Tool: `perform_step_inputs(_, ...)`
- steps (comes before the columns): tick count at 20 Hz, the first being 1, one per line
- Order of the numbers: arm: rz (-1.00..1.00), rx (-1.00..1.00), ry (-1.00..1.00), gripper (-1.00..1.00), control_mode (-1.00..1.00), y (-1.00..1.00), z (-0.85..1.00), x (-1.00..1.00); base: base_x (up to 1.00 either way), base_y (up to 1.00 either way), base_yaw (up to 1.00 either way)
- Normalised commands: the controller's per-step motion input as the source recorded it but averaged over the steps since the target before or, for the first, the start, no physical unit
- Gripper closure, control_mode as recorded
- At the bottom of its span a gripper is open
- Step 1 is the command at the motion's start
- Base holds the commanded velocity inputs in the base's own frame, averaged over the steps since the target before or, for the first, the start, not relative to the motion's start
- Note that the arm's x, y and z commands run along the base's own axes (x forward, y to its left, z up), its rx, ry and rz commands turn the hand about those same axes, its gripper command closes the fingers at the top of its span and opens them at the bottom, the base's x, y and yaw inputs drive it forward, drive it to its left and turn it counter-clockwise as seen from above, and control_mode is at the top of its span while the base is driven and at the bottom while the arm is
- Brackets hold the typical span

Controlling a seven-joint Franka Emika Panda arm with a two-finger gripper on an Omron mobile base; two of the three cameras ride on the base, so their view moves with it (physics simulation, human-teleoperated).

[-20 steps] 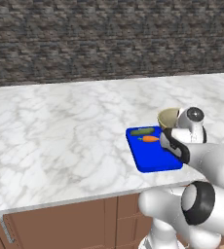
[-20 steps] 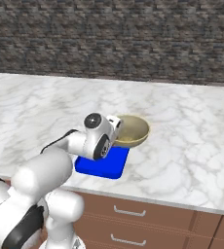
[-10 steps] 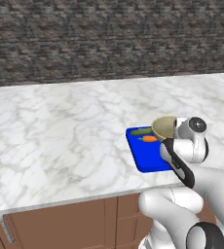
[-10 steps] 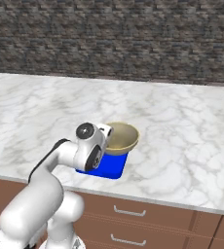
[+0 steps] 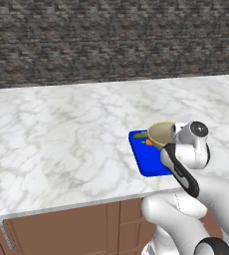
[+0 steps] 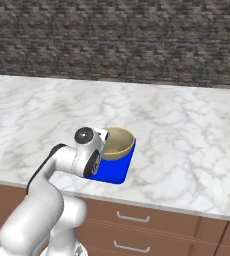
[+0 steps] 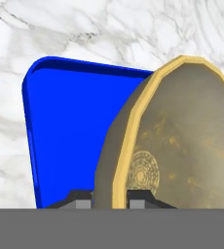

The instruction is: Place the two vegetables and bowl onto the tray for setting up a vegetable dip station.

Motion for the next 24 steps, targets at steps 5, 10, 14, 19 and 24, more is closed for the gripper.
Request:
perform_step_inputs(5,0.01,0.00,0.00,1.00,-1.00,0.01,-0.08,0.00,0.00,0.00,0.00)
perform_step_inputs(10,0.00,0.00,0.00,1.00,-1.00,0.08,-0.25,0.00,0.00,0.00,0.00)
perform_step_inputs(14,0.01,0.00,0.00,1.00,-1.00,0.12,-0.27,0.00,0.00,0.00,0.00)
perform_step_inputs(19,0.02,0.00,0.01,1.00,-1.00,0.09,-0.22,0.00,0.00,0.00,0.00)
perform_step_inputs(24,0.07,0.00,0.02,1.00,-1.00,0.07,-0.07,-0.06,0.00,0.00,0.00)
